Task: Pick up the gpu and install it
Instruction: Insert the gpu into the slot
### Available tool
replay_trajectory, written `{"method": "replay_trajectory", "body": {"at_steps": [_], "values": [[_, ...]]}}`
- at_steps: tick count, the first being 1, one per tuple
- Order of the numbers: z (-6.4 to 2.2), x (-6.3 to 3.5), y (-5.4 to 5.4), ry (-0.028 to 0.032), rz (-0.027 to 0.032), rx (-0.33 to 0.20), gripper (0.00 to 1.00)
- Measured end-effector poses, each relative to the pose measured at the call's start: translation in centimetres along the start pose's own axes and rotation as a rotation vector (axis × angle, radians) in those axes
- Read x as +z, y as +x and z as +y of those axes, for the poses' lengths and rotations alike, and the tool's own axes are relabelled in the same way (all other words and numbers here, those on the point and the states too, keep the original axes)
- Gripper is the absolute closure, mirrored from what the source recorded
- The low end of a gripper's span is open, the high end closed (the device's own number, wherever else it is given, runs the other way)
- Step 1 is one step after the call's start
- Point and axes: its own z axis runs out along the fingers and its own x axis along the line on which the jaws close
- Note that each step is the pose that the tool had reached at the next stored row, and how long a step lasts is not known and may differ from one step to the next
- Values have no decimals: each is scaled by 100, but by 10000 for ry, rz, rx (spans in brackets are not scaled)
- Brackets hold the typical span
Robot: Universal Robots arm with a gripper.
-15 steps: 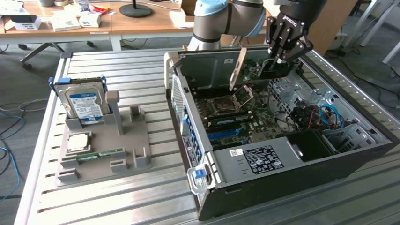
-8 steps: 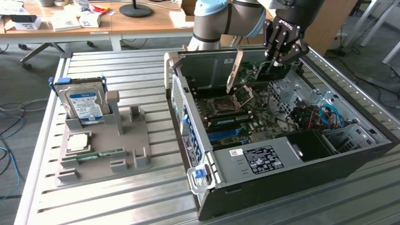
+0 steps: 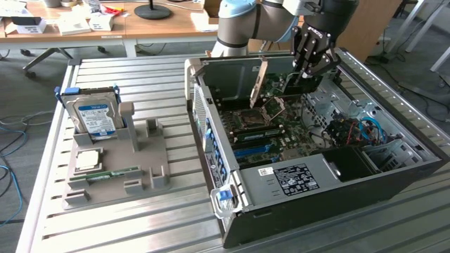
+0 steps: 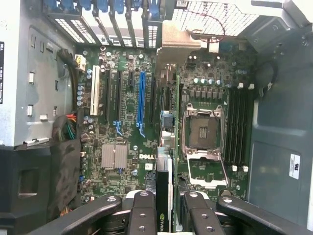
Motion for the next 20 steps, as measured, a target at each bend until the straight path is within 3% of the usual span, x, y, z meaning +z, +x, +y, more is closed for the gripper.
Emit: {"method": "replay_trajectory", "body": {"at_steps": [5,6,8,9,16,20], "values": [[4,2,0,18,-2,-1,73],[12,3,0,96,1,-1,73],[27,5,-1,310,6,-7,73],[29,7,-1,354,7,-8,73],[29,27,5,365,1,448,73],[28,28,5,366,0,448,73]]}}
